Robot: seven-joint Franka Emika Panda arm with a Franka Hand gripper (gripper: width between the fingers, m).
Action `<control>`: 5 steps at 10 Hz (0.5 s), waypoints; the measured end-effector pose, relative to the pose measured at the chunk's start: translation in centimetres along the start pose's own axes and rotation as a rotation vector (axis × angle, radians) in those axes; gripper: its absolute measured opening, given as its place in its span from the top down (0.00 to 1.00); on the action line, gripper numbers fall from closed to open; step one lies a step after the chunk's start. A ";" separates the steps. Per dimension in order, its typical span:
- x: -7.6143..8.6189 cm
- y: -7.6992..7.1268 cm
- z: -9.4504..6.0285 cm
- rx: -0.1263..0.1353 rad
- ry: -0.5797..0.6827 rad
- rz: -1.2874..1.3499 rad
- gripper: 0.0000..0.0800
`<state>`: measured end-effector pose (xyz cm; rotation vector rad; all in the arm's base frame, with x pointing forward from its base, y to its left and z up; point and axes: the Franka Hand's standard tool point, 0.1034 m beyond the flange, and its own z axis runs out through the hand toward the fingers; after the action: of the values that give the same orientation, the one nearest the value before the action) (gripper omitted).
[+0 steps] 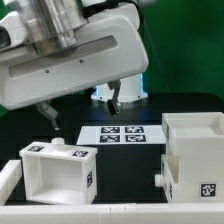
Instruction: Assemble drawer
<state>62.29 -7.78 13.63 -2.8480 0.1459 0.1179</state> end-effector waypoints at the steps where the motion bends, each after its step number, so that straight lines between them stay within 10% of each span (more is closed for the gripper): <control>1: 0.0 0.0 0.0 0.003 -0.006 0.000 0.19; 5: 1.9 0.4 1.6 -0.016 -0.181 0.075 0.19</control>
Offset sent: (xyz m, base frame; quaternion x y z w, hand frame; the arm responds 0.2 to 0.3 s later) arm 0.0445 -0.0424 -0.0148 -0.1161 -0.1871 0.0585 0.9737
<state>64.04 -7.92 11.80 -2.8303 0.2139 0.3929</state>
